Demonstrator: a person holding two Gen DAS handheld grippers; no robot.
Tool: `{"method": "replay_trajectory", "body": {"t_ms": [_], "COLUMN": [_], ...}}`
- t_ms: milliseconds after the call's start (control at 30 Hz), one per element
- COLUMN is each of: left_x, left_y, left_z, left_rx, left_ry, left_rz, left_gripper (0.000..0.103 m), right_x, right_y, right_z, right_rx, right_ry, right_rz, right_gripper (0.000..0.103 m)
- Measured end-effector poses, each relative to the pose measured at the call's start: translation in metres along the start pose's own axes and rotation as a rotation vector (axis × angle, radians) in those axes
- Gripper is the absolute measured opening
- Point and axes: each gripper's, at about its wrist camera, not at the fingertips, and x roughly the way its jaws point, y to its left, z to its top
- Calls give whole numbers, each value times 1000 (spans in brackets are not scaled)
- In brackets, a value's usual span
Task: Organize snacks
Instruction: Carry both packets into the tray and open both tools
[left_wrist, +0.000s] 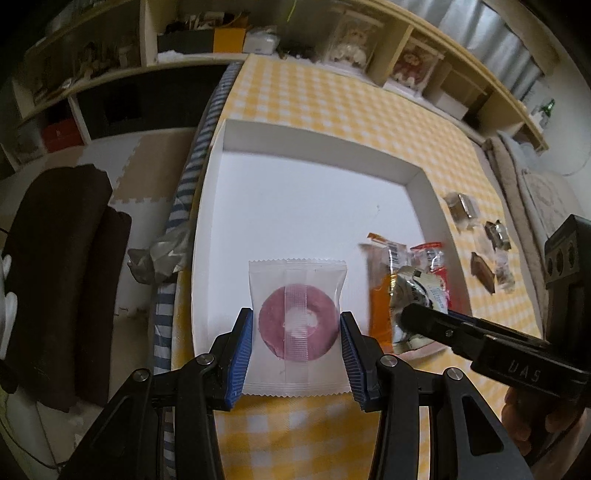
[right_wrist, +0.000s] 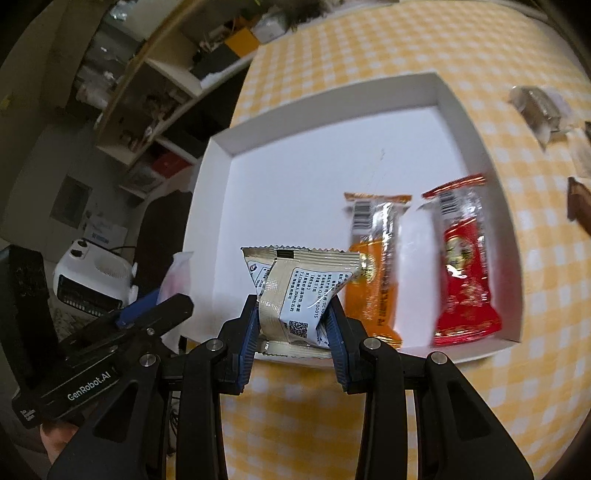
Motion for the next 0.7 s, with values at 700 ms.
{"method": "replay_trajectory", "body": {"t_ms": [700], "left_x": [37], "left_y": [-4], "left_z": [4], "left_rx": [39], "left_ry": [41], "left_rz": [67], "left_gripper": [60], "right_x": [26], "right_y": [2], "right_z": [5], "right_rx": [-3], "right_ry": [38], "right_rz": [69], "right_gripper": [41]}}
